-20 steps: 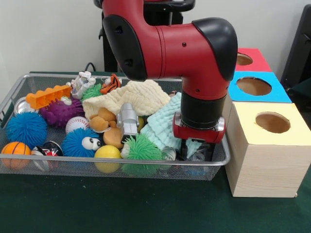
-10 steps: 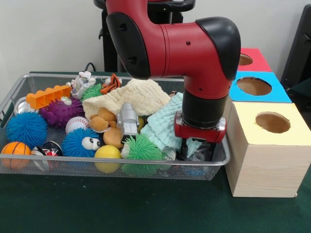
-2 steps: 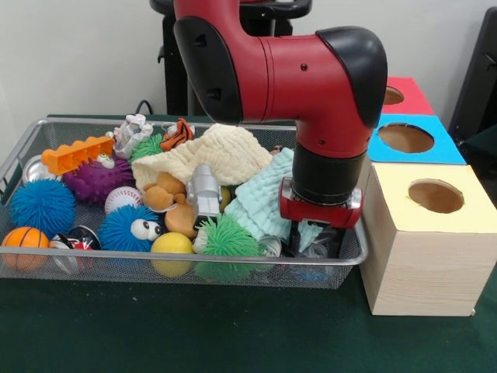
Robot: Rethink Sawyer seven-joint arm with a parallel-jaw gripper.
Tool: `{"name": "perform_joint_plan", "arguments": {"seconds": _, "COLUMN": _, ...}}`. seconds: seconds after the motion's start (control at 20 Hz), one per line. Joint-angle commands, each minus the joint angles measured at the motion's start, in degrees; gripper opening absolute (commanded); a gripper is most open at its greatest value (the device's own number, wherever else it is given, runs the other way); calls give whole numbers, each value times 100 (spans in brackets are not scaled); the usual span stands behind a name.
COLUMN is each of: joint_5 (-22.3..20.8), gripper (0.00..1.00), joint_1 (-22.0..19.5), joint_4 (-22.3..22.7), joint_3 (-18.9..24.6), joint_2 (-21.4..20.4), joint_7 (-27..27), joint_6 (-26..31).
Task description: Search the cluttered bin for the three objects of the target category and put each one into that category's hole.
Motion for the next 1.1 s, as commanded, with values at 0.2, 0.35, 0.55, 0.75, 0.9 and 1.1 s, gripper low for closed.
{"name": "perform_joint_plan", "arguments": {"seconds": 0.2, "joint_5": 116, "gripper": 100, "joint_1": 203, "joint_4": 142, "joint_3": -113, "joint_2": 957, "joint_7": 980, "joint_6": -1065}}
{"name": "perform_joint_plan", "arguments": {"seconds": 0.35, "joint_5": 336, "gripper": 0, "joint_1": 121, "joint_4": 228, "joint_3": 2, "joint_2": 967, "joint_7": 685, "joint_6": -682}}
{"name": "perform_joint_plan", "arguments": {"seconds": 0.55, "joint_5": 475, "gripper": 0, "joint_1": 74, "joint_4": 264, "joint_3": 41, "joint_2": 981, "joint_7": 692, "joint_6": -598}}
{"name": "perform_joint_plan", "arguments": {"seconds": 0.75, "joint_5": 399, "gripper": 0, "joint_1": 425, "joint_4": 255, "joint_3": -391, "joint_2": 869, "joint_7": 1228, "joint_6": -1147}}
{"name": "perform_joint_plan", "arguments": {"seconds": 0.9, "joint_5": 508, "gripper": 0, "joint_1": 475, "joint_4": 381, "joint_3": -438, "joint_2": 809, "joint_7": 1231, "joint_6": -1132}}
{"name": "perform_joint_plan", "arguments": {"seconds": 1.1, "joint_5": 625, "gripper": 0, "joint_1": 468, "joint_4": 397, "joint_3": -432, "joint_2": 814, "joint_7": 1085, "joint_6": -1115}}
